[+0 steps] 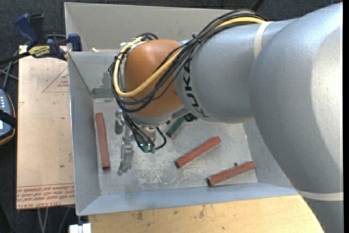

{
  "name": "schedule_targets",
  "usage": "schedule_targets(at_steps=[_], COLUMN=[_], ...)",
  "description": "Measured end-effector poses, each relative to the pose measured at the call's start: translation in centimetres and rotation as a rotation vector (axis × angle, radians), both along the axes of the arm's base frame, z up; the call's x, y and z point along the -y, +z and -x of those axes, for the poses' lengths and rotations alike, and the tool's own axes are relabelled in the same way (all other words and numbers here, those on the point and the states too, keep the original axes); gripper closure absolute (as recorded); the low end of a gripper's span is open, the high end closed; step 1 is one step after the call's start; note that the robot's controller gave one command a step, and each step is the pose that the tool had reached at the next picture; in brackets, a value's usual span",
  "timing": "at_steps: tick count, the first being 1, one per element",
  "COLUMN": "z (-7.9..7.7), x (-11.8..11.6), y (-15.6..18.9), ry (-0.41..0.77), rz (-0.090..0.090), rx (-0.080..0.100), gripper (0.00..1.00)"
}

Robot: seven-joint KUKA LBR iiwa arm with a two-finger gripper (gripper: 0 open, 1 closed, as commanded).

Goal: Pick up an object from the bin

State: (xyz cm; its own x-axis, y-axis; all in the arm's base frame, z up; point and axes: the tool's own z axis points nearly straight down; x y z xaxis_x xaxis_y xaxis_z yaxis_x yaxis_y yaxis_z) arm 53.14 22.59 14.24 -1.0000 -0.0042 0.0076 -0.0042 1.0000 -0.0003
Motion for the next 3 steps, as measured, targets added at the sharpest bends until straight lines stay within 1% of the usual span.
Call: schedule_targets(at_steps=[1, 2, 3], z=[-0.2, -3.5, -5.3], x=[0.1, -2.0, -2.4], y=[0.4, -5.1, -4.1], ry=[-0.004, 0.354, 0.543], rz=[-0.002, -0.004, -0.004], rx=[0.007, 0.017, 0.007], gripper=[0.00, 0.00, 0.00])
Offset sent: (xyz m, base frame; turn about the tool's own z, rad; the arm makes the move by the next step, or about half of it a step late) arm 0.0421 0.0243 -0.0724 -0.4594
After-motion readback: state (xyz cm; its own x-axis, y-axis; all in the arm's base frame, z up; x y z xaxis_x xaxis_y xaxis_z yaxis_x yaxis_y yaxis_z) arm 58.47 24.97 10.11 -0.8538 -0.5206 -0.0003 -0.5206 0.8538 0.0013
